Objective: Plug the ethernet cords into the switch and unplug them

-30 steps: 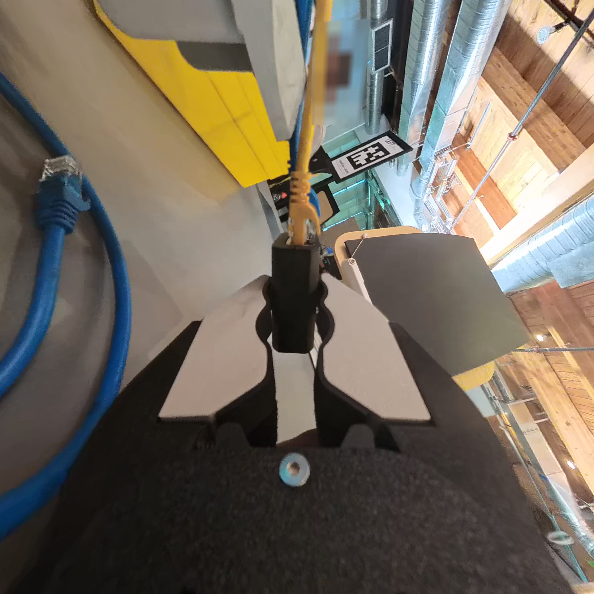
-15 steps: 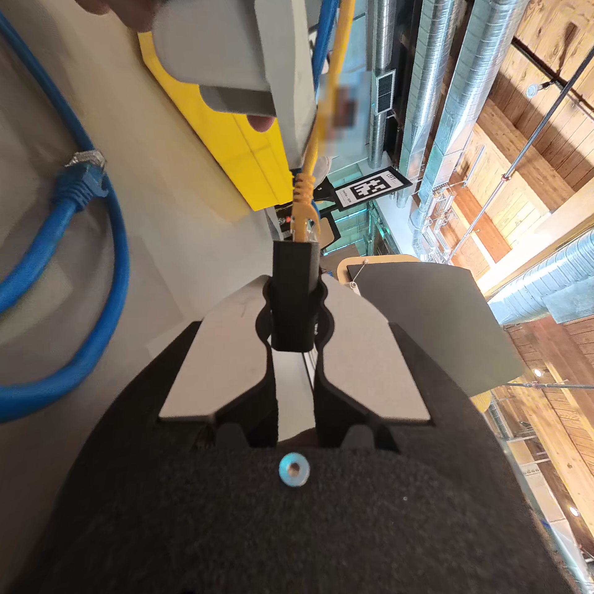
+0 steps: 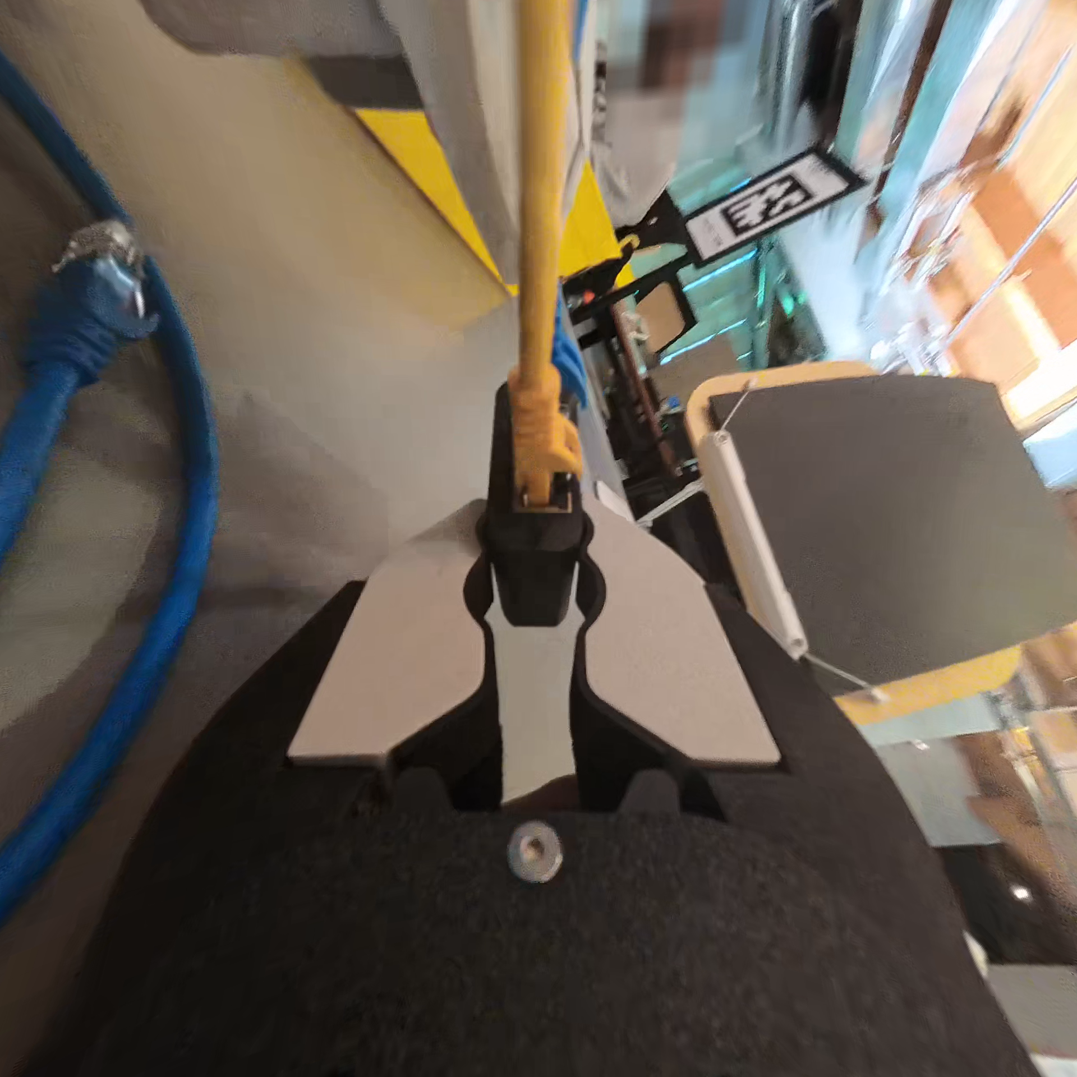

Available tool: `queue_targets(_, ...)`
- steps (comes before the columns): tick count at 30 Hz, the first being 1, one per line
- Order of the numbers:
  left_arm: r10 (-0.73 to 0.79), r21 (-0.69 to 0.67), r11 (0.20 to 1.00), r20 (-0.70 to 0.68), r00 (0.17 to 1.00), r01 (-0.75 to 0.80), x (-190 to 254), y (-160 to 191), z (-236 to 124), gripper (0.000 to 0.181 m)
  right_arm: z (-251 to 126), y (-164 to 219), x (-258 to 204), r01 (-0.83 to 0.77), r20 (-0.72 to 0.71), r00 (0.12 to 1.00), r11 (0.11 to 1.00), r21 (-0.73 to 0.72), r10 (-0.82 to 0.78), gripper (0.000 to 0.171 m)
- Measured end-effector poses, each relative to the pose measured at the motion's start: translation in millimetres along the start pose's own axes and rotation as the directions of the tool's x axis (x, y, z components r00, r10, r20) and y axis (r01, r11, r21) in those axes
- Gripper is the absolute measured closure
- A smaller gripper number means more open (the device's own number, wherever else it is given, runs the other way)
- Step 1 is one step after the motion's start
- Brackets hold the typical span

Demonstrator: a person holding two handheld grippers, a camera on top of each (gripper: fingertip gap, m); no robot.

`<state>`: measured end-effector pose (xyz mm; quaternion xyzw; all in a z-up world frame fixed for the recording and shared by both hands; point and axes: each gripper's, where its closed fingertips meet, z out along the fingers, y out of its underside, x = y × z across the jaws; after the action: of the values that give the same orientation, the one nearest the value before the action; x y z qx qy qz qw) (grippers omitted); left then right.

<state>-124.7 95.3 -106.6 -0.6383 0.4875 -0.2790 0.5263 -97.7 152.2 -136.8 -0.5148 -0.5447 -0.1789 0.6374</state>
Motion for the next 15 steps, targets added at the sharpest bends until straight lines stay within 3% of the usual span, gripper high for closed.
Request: queue_targets(15,-0.004,-0.039,0.999,0.063,0.998,0.007,-3.3,4.2,8.2,0.176,-4.9,4.5,0.4,0.102,-0.040,0.994,0.993,-0.052,-0.104,0.149)
